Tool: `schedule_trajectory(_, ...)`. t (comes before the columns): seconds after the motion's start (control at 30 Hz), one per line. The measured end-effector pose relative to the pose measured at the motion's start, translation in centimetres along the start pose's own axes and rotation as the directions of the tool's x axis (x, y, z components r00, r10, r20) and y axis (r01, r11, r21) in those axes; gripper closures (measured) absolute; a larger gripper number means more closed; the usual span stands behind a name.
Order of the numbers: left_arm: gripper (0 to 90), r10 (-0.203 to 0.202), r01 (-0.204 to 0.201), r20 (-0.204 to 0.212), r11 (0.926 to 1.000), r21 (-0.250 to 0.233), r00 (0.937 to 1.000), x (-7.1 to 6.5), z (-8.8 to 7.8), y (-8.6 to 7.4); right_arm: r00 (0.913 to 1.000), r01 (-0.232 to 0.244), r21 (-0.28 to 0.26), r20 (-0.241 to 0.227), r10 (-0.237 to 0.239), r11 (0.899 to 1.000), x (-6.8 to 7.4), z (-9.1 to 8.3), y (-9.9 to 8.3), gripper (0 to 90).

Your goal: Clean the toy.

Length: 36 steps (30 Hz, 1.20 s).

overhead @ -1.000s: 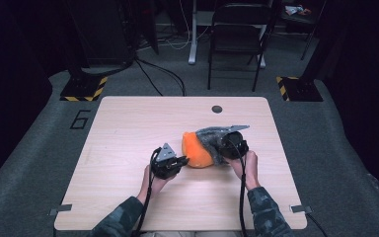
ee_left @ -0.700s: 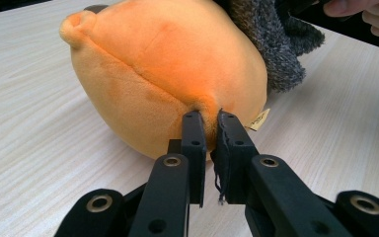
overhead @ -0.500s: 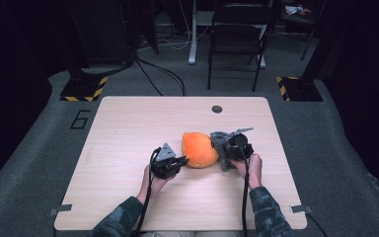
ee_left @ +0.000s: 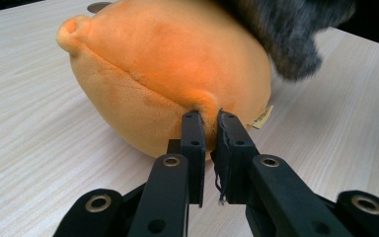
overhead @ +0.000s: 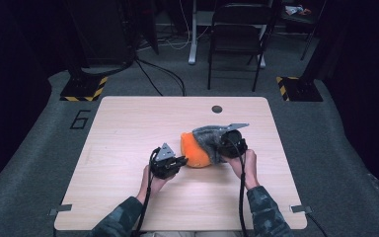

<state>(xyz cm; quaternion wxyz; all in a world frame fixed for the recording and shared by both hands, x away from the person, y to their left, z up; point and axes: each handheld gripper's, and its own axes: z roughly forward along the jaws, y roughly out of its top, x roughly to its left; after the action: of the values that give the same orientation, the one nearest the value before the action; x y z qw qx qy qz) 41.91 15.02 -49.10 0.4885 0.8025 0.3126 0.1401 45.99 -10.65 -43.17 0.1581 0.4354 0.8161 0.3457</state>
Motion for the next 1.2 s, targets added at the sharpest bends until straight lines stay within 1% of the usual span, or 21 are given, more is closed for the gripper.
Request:
schedule_trajectory(0.03,82.0,0.002,-0.002,-0.002,1.0,-0.004,1.0,0.0,0.0,0.0,1.0,-0.006,0.007,0.006,0.006,1.0,0.1,0.4,-0.2,77.5)
schedule_trajectory(0.07,81.3,0.008,-0.008,-0.006,0.9999,-0.009,0.9999,0.0,0.0,-0.1,1.0,-0.007,-0.001,0.002,0.007,1.0,-0.1,0.7,-0.3,77.4)
schedule_trajectory(0.1,79.9,0.016,-0.016,-0.003,0.9998,-0.012,0.9999,0.0,-0.1,-0.1,0.9999,-0.015,-0.002,0.001,0.015,1.0,-0.2,0.8,-0.4,77.4)
schedule_trajectory(0.13,77.3,0.027,-0.027,-0.002,0.9996,-0.007,0.9996,0.0,-0.1,0.0,0.9999,-0.011,0.0,0.0,0.011,1.0,-0.3,0.7,-0.4,77.4)
schedule_trajectory(0.17,72.5,0.037,-0.038,-0.017,0.9993,-0.007,0.9992,-0.1,-0.1,0.0,0.9999,-0.015,-0.002,0.001,0.015,1.0,-0.4,0.7,-0.4,77.5)
schedule_trajectory(0.2,67.4,0.053,-0.053,-0.029,0.9986,0.004,0.9982,-0.2,-0.1,0.0,0.9998,-0.019,0.0,0.003,0.019,1.0,-0.4,0.8,-0.5,77.4)
schedule_trajectory(0.23,61.1,0.06,-0.059,-0.043,0.9982,0.006,0.9973,-0.3,-0.1,-0.1,0.9997,-0.025,-0.001,0.005,0.025,1.0,-0.5,0.8,-0.5,77.5)
schedule_trajectory(0.27,55.9,0.078,-0.077,-0.064,0.9969,0.015,0.9949,-0.4,0.0,-0.1,0.9994,-0.034,-0.003,0.008,0.034,0.999,-0.5,0.9,-0.6,77.5)
schedule_trajectory(0.33,49.8,0.09,-0.088,-0.08,0.9958,0.027,0.9927,-0.5,0.3,-0.2,0.9995,-0.03,0.0,0.004,0.03,1.0,-0.6,0.9,-0.6,77.5)
schedule_trajectory(0.37,47.2,0.105,-0.102,-0.092,0.994,0.039,0.9902,-0.6,0.5,-0.3,0.9995,-0.03,0.0,0.004,0.03,1.0,-0.6,0.9,-0.6,77.5)
schedule_trajectory(0.43,45.4,0.13,-0.123,-0.1,0.99,0.069,0.9865,-0.8,1.0,-0.5,0.9997,-0.026,0.0,0.002,0.026,1.0,-0.6,0.9,-0.6,77.5)
schedule_trajectory(0.5,45.0,0.163,-0.152,-0.106,0.9831,0.103,0.981,-1.2,1.6,-0.8,0.9996,-0.027,0.0,0.002,0.027,1.0,-0.6,0.9,-0.6,77.5)
schedule_trajectory(0.6,48.7,0.189,-0.176,-0.128,0.9782,0.111,0.9736,-1.6,2.3,-0.9,0.9997,-0.023,0.001,0.002,0.023,1.0,-0.5,0.9,-0.6,77.5)
schedule_trajectory(0.63,51.3,0.188,-0.175,-0.134,0.9791,0.104,0.973,-1.6,2.3,-0.9,0.9997,-0.025,0.004,0.0,0.025,1.0,-0.5,0.9,-0.6,77.5)
schedule_trajectory(0.7,57.5,0.173,-0.161,-0.138,0.9826,0.092,0.9752,-1.6,2.3,-0.9,0.9997,-0.025,0.004,0.005,0.024,1.0,-0.4,0.9,-0.6,77.5)
schedule_trajectory(0.77,65.6,0.157,-0.147,-0.133,0.9859,0.08,0.9786,-1.4,2.3,-0.9,0.9995,-0.031,0.007,0.001,0.031,0.999,-0.5,0.9,-0.7,77.5)
schedule_trajectory(0.9,75.7,0.157,-0.148,-0.142,0.9864,0.072,0.9774,-1.6,2.4,-0.8,0.9996,-0.028,0.005,0.004,0.028,1.0,-0.5,0.8,-0.7,77.5)
schedule_trajectory(1.0,80.3,0.154,-0.147,-0.14,0.9871,0.064,0.9781,-1.7,2.4,-0.7,0.9995,-0.031,0.005,0.006,0.031,1.0,-0.6,0.7,-0.7,77.4)
schedule_trajectory(1.03,81.2,0.152,-0.145,-0.139,0.9878,0.057,0.9787,-1.7,2.4,-0.7,0.9992,-0.039,0.002,0.007,0.039,0.999,-0.7,0.7,-0.7,77.4)
schedule_trajectory(1.17,82.9,0.129,-0.124,-0.11,0.9911,0.048,0.9855,-1.6,2.2,-0.4,0.9986,-0.051,-0.004,0.011,0.051,0.999,-0.9,0.3,-0.6,77.4)
schedule_trajectory(1.2,83.0,0.119,-0.115,-0.108,0.9925,0.042,0.987,-1.6,2.1,-0.3,0.9989,-0.045,-0.01,0.011,0.045,0.999,-1.0,0.2,-0.5,77.3)
